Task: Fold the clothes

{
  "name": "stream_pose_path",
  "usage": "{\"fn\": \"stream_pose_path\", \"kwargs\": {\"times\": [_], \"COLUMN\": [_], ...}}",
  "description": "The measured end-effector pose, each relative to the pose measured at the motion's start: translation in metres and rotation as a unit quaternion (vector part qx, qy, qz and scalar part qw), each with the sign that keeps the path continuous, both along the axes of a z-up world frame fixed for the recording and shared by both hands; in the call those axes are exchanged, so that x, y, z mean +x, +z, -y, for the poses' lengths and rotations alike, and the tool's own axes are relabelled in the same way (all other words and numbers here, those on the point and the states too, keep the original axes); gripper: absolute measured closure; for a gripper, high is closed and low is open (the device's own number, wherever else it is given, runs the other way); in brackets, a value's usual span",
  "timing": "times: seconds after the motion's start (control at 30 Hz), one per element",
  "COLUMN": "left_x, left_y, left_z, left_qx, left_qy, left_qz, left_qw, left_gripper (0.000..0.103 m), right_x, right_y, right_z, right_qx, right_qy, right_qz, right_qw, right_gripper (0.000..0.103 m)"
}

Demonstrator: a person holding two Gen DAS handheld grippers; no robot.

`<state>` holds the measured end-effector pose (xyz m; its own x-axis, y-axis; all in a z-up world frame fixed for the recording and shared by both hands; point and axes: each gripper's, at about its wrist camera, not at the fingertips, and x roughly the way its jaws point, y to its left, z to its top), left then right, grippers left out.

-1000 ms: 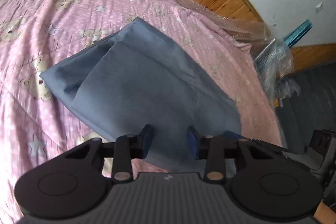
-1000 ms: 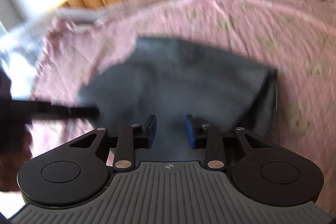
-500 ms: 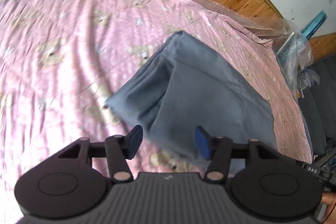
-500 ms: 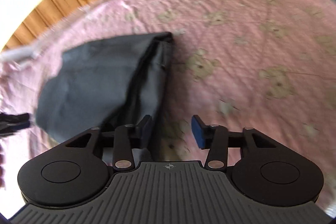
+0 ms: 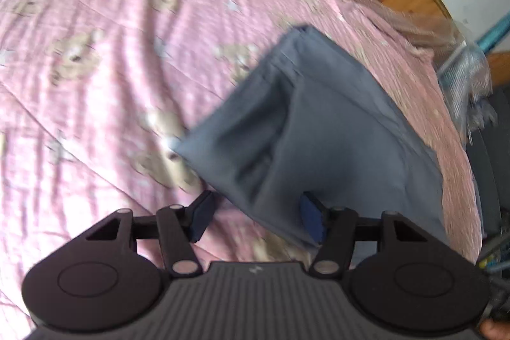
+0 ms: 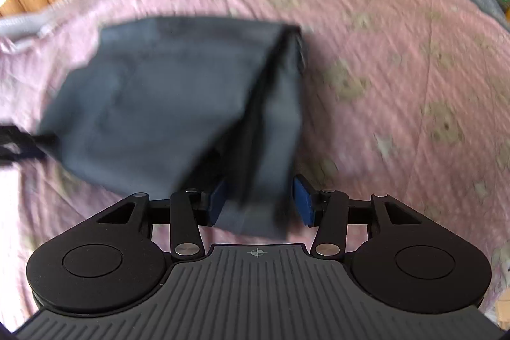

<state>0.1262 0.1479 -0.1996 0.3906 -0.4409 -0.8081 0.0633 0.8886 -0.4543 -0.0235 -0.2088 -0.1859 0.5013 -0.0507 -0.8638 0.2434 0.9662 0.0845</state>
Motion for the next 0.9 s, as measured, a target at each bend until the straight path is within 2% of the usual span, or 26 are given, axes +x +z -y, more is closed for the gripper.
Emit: {"fn": "stream_pose_path", "kwargs": {"times": [0.1,0.2,0.27,0.33,0.4,0.43,0.47,0.5,0.53,0.57,0.63,0.67,0.73,0.83,0.9], "left_x": [-0.006,-0.018,-0.018,-0.014,-0.008,-0.005,-0.002,0.002,0.005,0.008,0.012,0.014,0.02,0.014,0.005], "left_y": [0.01,0.023,0.03,0.032,0.031,0.032,0.032,0.033,0.035,0.038,0.041,0.038,0.023,0.02,0.027], "left_z": [-0.014,-0.007,0.006,0.023,0.042,0.051,0.059,0.066,0.072,0.075,0.078,0.079,0.079,0.068,0.059], "left_qx": [-0.029,-0.089,-0.115,-0.127,-0.12,-0.107,-0.094,-0.083,-0.073,-0.068,-0.058,-0.038,-0.016,-0.029,-0.041], "left_qy": [0.004,-0.025,-0.035,-0.04,-0.047,-0.05,-0.054,-0.058,-0.06,-0.057,-0.045,-0.04,-0.037,-0.036,-0.035], "left_qz": [-0.004,-0.01,-0.01,-0.011,-0.011,-0.007,0.001,0.01,0.02,0.03,0.047,0.046,0.026,0.019,0.024], "left_qw": [0.9996,0.9957,0.9927,0.991,0.9916,0.993,0.9941,0.9948,0.9954,0.9956,0.9962,0.9974,0.9988,0.9987,0.9983], "left_gripper": [0.043,0.042,0.041,0.041,0.041,0.047,0.059,0.068,0.081,0.085,0.086,0.088,0.095,0.095,0.082], "right_x": [-0.013,-0.027,-0.033,-0.032,-0.025,-0.022,-0.018,-0.014,-0.01,-0.007,0.0,0.004,0.01,0.012,0.007], "right_y": [0.002,0.017,0.027,0.03,0.025,0.019,0.013,0.007,0.001,-0.003,-0.002,-0.002,-0.001,0.0,-0.002], "right_z": [0.01,0.016,0.02,0.025,0.027,0.024,0.022,0.02,0.018,0.016,0.013,0.011,0.009,0.007,0.009], "right_qx": [0.021,0.055,0.105,0.178,0.245,0.254,0.262,0.271,0.28,0.284,0.273,0.267,0.257,0.239,0.236], "right_qy": [-0.03,-0.055,-0.07,-0.082,-0.087,-0.085,-0.084,-0.082,-0.081,-0.078,-0.069,-0.065,-0.054,-0.042,-0.036], "right_qz": [0.004,0.029,0.06,0.081,0.082,0.076,0.071,0.065,0.06,0.057,0.063,0.066,0.069,0.057,0.057], "right_qw": [0.999,0.997,0.99,0.977,0.962,0.961,0.959,0.957,0.955,0.954,0.957,0.959,0.962,0.969,0.969], "right_gripper": [0.051,0.05,0.05,0.051,0.051,0.052,0.054,0.063,0.075,0.077,0.088,0.092,0.095,0.098,0.098]}}
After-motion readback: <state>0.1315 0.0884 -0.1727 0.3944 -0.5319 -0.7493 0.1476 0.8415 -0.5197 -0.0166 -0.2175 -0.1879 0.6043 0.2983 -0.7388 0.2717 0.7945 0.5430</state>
